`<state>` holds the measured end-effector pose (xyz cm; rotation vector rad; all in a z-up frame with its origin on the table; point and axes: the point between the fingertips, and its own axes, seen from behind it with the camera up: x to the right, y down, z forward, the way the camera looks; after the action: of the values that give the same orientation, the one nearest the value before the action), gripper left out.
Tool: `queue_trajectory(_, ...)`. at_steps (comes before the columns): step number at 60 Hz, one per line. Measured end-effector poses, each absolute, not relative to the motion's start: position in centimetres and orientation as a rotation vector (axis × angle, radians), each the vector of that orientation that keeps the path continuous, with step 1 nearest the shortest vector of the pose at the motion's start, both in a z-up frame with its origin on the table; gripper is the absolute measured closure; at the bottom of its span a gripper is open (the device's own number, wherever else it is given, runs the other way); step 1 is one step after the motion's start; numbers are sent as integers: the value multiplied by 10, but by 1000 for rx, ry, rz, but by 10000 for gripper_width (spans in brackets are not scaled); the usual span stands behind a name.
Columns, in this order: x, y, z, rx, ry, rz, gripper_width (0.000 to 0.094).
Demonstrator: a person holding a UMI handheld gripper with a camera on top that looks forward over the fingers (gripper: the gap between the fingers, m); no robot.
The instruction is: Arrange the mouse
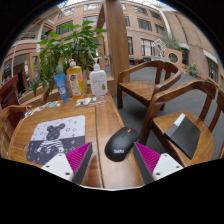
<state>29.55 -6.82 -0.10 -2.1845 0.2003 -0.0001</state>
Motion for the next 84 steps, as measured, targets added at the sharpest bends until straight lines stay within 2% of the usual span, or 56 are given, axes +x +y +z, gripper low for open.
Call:
queue_trajectory(16, 297, -32, -8, -2190, 190, -35, 115)
queue_trajectory(21, 304, -24, -11, -2204, 186, -90, 217)
queue_trajectory(25, 303, -18, -9, -2200, 173, -95, 261)
queue_trajectory(27, 303, -15, -8, -2198, 168, -99, 342)
queue_trajectory(29, 304, -13, -8, -2198, 169, -110, 476)
queue_trajectory(34, 302, -13, -8, -2199, 164, -127, 488)
queue_trajectory(47, 302, -14, -4, -2202, 201, -113, 597)
queue_trajectory(52, 308, -9, 26, -2144, 211, -151, 598)
queue_trajectory(62, 272, 7, 153, -1906, 166, -108, 598)
queue_trajectory(65, 248, 9, 177, -1871, 129, -75, 598)
queue_trajectory(68, 221, 13, 186, -1862, 87, -32, 600)
queue_trajectory(71, 193, 17, 181, -1879, 48, -3, 600)
queue_trajectory(74, 170, 21, 161, -1921, 6, 13, 599)
queue_trajectory(84, 110, 12, 49, -2149, -66, 82, 591)
